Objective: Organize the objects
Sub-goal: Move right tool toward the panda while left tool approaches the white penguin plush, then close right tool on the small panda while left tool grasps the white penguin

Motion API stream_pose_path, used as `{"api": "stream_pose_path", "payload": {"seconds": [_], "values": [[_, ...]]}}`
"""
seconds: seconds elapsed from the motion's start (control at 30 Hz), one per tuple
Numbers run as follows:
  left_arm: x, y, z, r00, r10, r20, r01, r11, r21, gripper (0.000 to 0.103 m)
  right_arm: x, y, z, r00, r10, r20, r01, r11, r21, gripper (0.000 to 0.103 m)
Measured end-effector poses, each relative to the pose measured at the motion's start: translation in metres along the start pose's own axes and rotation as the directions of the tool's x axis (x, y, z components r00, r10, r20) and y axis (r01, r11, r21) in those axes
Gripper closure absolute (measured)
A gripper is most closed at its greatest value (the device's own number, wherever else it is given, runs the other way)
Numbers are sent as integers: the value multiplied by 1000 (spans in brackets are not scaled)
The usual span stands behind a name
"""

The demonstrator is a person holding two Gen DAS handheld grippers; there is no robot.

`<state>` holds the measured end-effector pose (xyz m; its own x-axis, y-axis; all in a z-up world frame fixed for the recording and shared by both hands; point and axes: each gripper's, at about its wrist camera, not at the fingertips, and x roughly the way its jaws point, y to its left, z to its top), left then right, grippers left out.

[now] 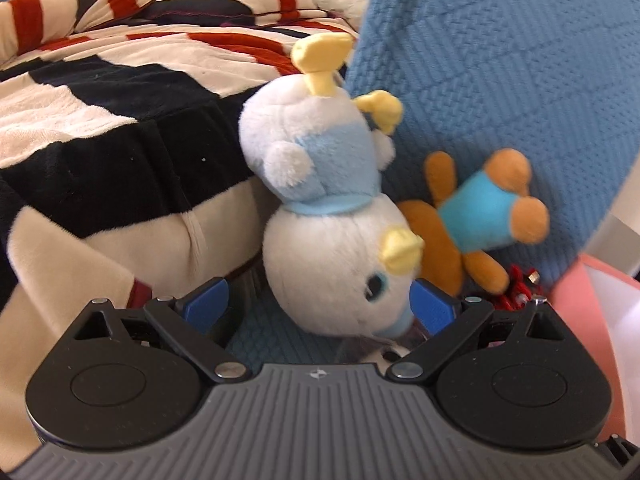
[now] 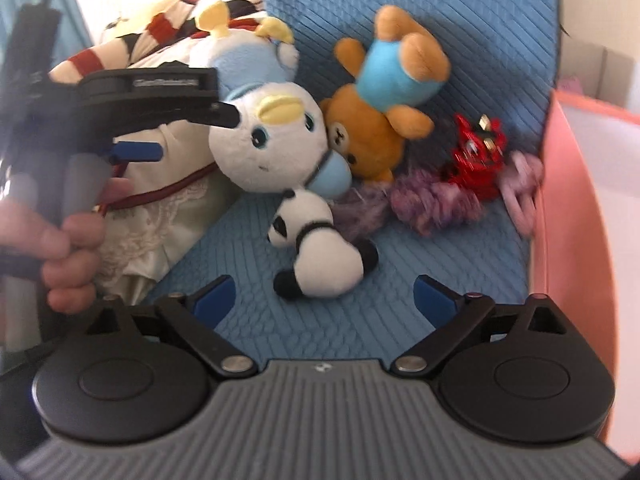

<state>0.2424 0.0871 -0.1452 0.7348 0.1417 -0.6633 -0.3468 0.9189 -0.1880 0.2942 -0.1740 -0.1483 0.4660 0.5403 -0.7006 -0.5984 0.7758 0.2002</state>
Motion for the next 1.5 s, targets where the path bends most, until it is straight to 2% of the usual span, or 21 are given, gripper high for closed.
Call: {"api": "stream_pose_path", "payload": {"seconds": [0.1, 0.2, 0.27, 0.37, 0.53, 0.67, 0.83, 1.0, 1.1, 1.37, 1.5], "values": [[14, 2, 7, 1000, 23, 21, -23, 1000, 8, 4, 13, 3, 8, 999, -24, 25, 25, 998, -59, 10], [28, 5, 12, 1000, 15, 4, -15, 1000, -5, 4, 32, -1, 14, 999, -34, 1, 34, 997, -74, 11], [35, 5, 14, 1000, 9, 3, -9, 1000, -11, 4, 41, -3, 17, 999, -33, -6, 32, 996, -79, 17], [42, 4, 19, 999, -32, -2, 32, 999, -11, 4, 53, 1, 22, 1000, -6, -16, 4, 994, -106, 26], [52, 5, 26, 997, -80, 2, 80, 995, -59, 4, 74, 13, 26, 998, 37, -49, -45, 985, -164, 32], [67, 3, 30, 994, -107, -21, 105, 991, -81, 4, 91, 21, 28, 997, 17, -74, -32, 977, -210, 38], [83, 1, 37, 993, -115, -18, 113, 990, -88, 3, 104, 20, 27, 994, 8, -113, -31, 979, -202, 49], [102, -3, 42, 994, -101, -42, 97, 991, -88, 1, 110, 18, 24, 991, -7, -131, -19, 981, -194, 52], [112, -2, 43, 992, -116, -55, 109, 987, -115, 0, 109, 18, 22, 991, -17, -129, -9, 979, -202, 57], [116, -2, 42, 988, -135, -70, 126, 985, -118, 0, 102, 12, 26, 992, -30, -122, 12, 990, -143, 59], [108, -6, 41, 992, -116, -48, 111, 988, -105, 6, 94, 10, 28, 995, -46, -92, 35, 993, -116, 59]]}}
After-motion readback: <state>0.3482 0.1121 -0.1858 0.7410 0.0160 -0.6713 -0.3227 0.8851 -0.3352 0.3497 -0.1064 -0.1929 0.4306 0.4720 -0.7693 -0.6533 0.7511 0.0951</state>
